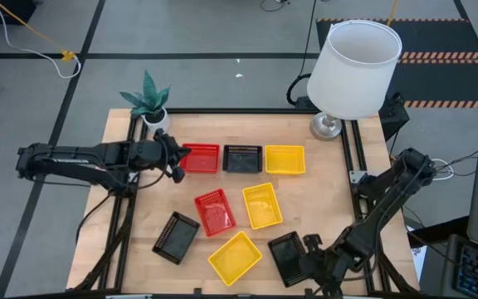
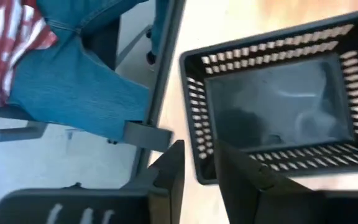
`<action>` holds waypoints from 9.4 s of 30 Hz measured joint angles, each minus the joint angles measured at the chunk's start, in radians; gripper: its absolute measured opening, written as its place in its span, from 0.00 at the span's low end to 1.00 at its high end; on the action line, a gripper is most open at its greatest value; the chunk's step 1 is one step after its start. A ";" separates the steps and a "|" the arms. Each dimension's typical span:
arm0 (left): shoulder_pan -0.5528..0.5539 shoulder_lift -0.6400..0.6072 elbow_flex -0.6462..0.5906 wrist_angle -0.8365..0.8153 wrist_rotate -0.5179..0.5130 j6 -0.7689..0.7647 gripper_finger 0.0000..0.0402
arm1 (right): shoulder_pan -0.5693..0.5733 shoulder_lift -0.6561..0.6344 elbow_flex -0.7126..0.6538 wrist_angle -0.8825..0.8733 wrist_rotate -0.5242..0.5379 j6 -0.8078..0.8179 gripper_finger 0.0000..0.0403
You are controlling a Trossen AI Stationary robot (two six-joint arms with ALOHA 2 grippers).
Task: Stack baskets by color
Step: Stack the bottom right black bin on top of the top black bin
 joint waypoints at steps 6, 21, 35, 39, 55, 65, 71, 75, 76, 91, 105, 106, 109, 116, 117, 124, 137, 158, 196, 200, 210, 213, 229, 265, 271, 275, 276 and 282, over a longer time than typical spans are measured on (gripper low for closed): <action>-0.004 0.000 0.000 0.000 0.000 0.000 0.07 | -0.007 0.068 0.000 0.034 -0.030 -0.035 0.35; -0.004 0.000 0.000 0.008 0.016 -0.002 0.08 | -0.016 0.173 0.000 0.079 -0.105 -0.190 0.40; -0.004 0.000 0.000 0.011 0.018 0.008 0.08 | -0.023 0.184 0.000 0.025 -0.101 -0.281 0.03; -0.004 0.000 0.000 0.033 0.018 0.009 0.08 | -0.017 0.178 0.000 0.019 -0.103 -0.275 0.04; -0.020 0.010 0.000 0.156 0.050 0.091 0.08 | 0.068 -0.081 0.000 -0.188 0.093 -0.274 0.01; -0.100 0.071 0.002 0.321 0.053 0.230 0.08 | 0.097 -0.176 0.000 -0.295 0.287 -0.298 0.00; -0.121 0.104 0.001 0.380 0.058 0.281 0.08 | 0.098 -0.170 0.000 -0.308 0.314 -0.312 0.00; -0.135 0.124 0.001 0.422 0.077 0.313 0.08 | 0.103 -0.178 0.000 -0.311 0.356 -0.342 0.00; -0.138 0.124 0.001 0.429 0.079 0.316 0.08 | 0.103 -0.184 0.000 -0.311 0.372 -0.356 0.00; -0.139 0.123 0.001 0.444 0.102 0.311 0.08 | 0.055 -0.329 0.000 -0.312 0.710 -0.880 0.00; -0.293 0.239 0.112 0.487 0.150 0.384 0.39 | -0.197 -0.360 -0.066 -0.077 0.745 -1.376 0.00; -0.306 0.263 0.136 0.482 0.147 0.396 0.42 | -0.215 -0.363 -0.091 -0.034 0.719 -1.415 0.00; -0.341 0.337 0.204 0.465 0.140 0.428 0.48 | -0.273 -0.377 -0.182 0.133 0.643 -1.500 0.00; -0.386 0.524 0.367 0.362 0.137 0.480 0.51 | -0.369 -0.412 -0.336 0.356 0.516 -1.713 0.00; -0.386 0.548 0.393 0.339 0.136 0.480 0.51 | -0.382 -0.415 -0.341 0.360 0.497 -1.717 0.00; -0.373 0.699 0.547 0.155 0.082 0.452 0.51 | -0.426 -0.440 -0.358 0.361 0.417 -1.715 0.00; -0.354 0.754 0.592 0.092 0.136 0.454 0.51 | -0.429 -0.440 -0.360 0.340 0.417 -1.691 0.00; -0.318 0.761 0.591 0.014 0.188 0.427 0.43 | -0.449 -0.440 -0.360 0.347 0.418 -1.661 0.00; -0.221 0.760 0.592 -0.071 0.002 0.369 0.02 | -0.432 -0.431 -0.320 0.509 0.750 -1.032 0.42; -0.186 0.764 0.592 -0.048 -0.011 0.326 0.02 | -0.433 -0.366 -0.162 0.314 0.789 -0.803 0.42; -0.185 0.764 0.592 -0.030 -0.023 0.306 0.02 | -0.429 -0.078 0.125 0.006 0.791 -0.687 0.40; -0.191 0.764 0.592 -0.030 -0.032 0.308 0.04 | -0.432 -0.052 0.152 0.068 0.814 -0.749 0.40; -0.196 0.854 0.583 0.014 -0.035 0.427 0.04 | -0.569 -0.046 0.151 -0.055 0.575 -0.585 0.40; -0.198 0.858 0.583 0.048 -0.042 0.428 0.11 | -0.698 -0.046 0.066 -0.050 0.387 -0.700 0.02; -0.222 0.858 0.583 0.101 -0.092 0.419 0.29 | -0.698 -0.046 0.066 -0.050 0.392 -0.715 0.02; -0.251 0.847 0.584 0.102 -0.172 0.404 0.46 | -0.698 -0.046 0.066 -0.050 0.392 -0.738 0.01; -0.257 0.838 0.584 0.101 -0.194 0.394 0.49 | -0.698 -0.046 0.066 -0.052 0.392 -0.750 0.01; -0.283 0.747 0.584 -0.043 -0.216 0.254 0.55 | -0.698 -0.046 0.066 -0.057 0.392 -0.804 0.01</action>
